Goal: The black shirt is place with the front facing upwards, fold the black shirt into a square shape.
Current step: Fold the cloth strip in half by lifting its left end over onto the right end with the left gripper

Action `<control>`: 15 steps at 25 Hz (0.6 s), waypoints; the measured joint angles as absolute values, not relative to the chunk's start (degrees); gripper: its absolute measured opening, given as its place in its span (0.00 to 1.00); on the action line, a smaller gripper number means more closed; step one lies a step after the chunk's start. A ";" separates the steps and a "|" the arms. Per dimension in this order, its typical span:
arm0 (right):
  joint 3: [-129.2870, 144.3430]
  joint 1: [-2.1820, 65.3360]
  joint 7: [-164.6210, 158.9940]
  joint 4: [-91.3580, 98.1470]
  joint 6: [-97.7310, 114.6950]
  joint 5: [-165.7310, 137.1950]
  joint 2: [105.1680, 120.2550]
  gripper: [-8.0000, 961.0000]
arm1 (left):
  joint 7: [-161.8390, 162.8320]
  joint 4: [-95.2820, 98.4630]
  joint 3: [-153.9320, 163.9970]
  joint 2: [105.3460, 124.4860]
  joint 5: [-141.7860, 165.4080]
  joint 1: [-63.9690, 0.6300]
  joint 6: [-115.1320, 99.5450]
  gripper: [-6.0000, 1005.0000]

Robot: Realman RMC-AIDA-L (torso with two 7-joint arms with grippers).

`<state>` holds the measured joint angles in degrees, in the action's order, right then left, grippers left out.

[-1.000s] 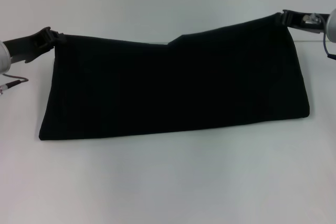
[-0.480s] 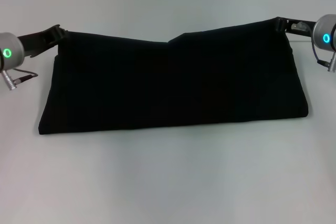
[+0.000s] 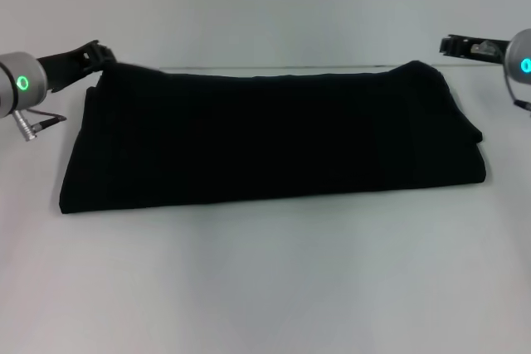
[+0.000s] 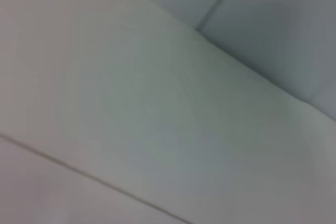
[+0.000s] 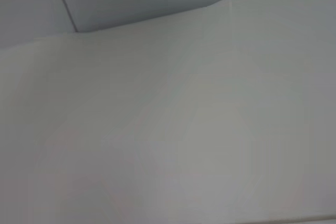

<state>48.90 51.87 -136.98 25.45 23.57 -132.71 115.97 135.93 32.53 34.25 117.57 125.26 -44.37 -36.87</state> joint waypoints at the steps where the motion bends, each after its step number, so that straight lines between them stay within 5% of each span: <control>1: 48.80 51.89 -136.98 25.42 23.28 -132.81 115.61 0.17 | 136.81 32.08 34.29 117.50 125.31 -44.31 -35.53 0.06; 4: 47.71 51.06 -137.25 27.45 23.87 -132.64 114.55 0.18 | 138.35 31.53 34.03 117.41 124.89 -43.66 -33.52 0.14; 8: 45.39 47.98 -139.02 33.30 32.71 -131.26 113.62 0.34 | 138.25 34.40 34.10 118.05 124.35 -41.89 -36.65 0.27; 15: 43.20 36.34 -137.24 42.44 52.34 -118.50 115.01 0.67 | 132.05 44.55 33.97 119.97 116.15 -33.71 -57.62 0.55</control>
